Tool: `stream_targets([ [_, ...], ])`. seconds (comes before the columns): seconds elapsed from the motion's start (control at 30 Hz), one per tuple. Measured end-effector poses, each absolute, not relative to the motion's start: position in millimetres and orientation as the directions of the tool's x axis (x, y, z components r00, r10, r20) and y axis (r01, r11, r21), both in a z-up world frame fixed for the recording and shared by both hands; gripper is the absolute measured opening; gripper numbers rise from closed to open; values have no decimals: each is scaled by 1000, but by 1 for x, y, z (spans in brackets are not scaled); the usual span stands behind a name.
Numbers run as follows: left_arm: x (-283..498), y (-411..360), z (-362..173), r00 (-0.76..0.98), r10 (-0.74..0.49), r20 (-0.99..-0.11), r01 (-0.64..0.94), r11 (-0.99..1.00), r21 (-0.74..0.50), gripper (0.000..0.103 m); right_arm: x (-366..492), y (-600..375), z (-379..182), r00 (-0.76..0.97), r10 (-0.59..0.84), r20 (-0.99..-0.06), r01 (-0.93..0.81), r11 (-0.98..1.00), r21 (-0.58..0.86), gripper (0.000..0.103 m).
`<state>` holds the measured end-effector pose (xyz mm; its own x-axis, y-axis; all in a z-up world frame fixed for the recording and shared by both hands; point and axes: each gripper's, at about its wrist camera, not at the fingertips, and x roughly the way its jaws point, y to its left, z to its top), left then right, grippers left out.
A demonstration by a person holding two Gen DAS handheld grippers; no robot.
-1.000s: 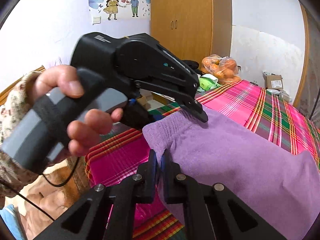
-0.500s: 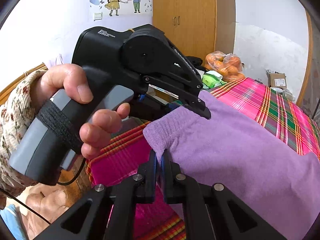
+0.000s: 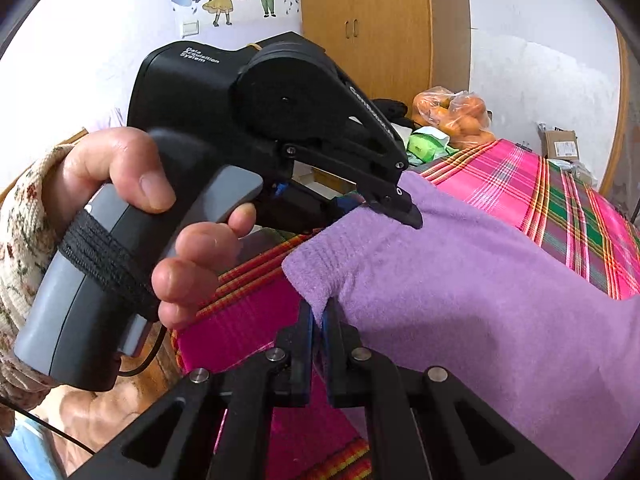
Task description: Fold clothes
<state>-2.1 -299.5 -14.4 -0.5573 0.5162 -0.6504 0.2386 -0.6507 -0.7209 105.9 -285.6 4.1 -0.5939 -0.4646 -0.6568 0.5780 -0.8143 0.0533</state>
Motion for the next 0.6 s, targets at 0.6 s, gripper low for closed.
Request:
stream_targets([
  [0.6, 11, -227, 49, -598, 522, -608, 103, -703, -704, 17, 138, -202, 49, -673, -514, -531, 523, -839, 149, 4],
])
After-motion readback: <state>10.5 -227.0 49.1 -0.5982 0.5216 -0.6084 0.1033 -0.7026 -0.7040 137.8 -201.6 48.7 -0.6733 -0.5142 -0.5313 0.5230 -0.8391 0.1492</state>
